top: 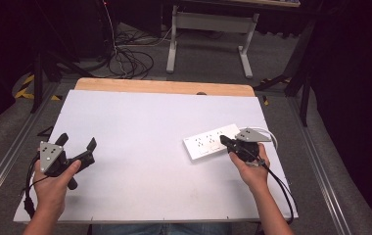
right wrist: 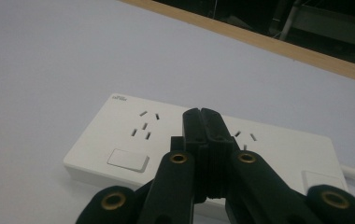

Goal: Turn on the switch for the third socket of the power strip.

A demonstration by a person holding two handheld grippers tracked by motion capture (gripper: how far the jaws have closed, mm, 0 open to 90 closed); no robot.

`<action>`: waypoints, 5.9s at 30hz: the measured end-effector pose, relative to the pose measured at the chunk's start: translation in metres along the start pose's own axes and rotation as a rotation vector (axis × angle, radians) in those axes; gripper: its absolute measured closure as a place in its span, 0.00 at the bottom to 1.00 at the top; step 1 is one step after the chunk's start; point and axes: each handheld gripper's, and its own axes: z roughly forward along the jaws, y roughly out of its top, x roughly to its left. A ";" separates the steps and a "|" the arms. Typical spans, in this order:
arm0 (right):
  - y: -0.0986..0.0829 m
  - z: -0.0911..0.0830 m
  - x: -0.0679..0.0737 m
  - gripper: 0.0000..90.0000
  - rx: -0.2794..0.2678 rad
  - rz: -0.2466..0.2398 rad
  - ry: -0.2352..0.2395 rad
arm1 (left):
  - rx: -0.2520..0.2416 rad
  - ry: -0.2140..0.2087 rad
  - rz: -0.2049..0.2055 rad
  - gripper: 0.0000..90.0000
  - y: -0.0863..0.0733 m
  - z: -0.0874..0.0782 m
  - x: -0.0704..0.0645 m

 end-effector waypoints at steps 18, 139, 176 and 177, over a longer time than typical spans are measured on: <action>-0.002 0.016 0.009 1.00 0.082 -0.033 0.032 | 0.003 -0.001 0.000 0.10 -0.001 0.001 0.000; -0.009 0.042 0.025 1.00 0.164 -0.083 0.102 | 0.012 -0.011 0.009 0.10 -0.001 0.000 -0.001; -0.009 0.042 0.026 1.00 0.159 -0.091 0.094 | 0.011 -0.001 0.007 0.10 -0.001 -0.003 0.001; -0.008 0.042 0.026 1.00 0.160 -0.094 0.093 | 0.010 -0.001 0.003 0.10 -0.001 -0.003 0.001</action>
